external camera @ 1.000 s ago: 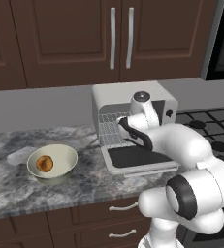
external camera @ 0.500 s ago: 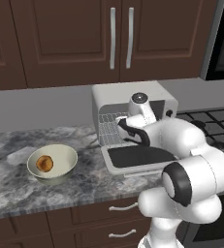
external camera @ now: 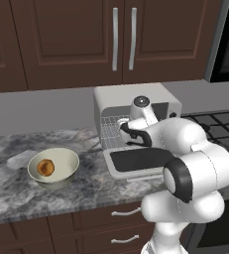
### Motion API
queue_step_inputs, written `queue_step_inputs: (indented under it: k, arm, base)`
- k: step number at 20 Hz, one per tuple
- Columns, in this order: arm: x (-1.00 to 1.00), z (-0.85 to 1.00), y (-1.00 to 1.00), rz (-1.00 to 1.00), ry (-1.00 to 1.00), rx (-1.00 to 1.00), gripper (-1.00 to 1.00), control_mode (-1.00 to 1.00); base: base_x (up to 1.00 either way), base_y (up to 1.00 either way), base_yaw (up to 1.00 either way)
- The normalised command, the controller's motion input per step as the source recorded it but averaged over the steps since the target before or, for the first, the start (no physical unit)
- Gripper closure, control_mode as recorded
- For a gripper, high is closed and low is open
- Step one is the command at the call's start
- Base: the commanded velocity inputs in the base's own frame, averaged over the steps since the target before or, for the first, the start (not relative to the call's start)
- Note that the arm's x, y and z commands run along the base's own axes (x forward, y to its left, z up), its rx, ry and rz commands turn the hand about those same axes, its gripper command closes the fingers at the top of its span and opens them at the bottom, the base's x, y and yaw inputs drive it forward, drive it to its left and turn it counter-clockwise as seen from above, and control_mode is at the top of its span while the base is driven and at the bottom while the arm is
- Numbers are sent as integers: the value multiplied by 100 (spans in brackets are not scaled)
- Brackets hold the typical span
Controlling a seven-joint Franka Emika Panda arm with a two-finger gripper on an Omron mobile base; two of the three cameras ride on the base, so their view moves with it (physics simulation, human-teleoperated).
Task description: Pick up the heated bread from the toaster oven and place it in the bowl. Then move the bread bowl to the dining counter.
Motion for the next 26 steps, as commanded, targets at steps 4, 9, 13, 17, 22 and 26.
queue_step_inputs:
  k: [4,9,13,17,22,26]
  arm:
    - [0,0,0,0,0,0,100,-100]
    - [-68,5,5,2,0,2,100,-100]
    - [-100,32,38,11,0,2,100,-100]
    - [-64,43,95,24,0,0,100,-100]
    - [-8,24,100,29,0,-3,100,-100]
    - [-8,14,100,29,5,-7,100,-100]
  base:
    - [0,0,0]
    - [0,0,0]
    - [0,0,0]
    - [0,0,0]
    - [0,0,0]
    - [0,0,0]
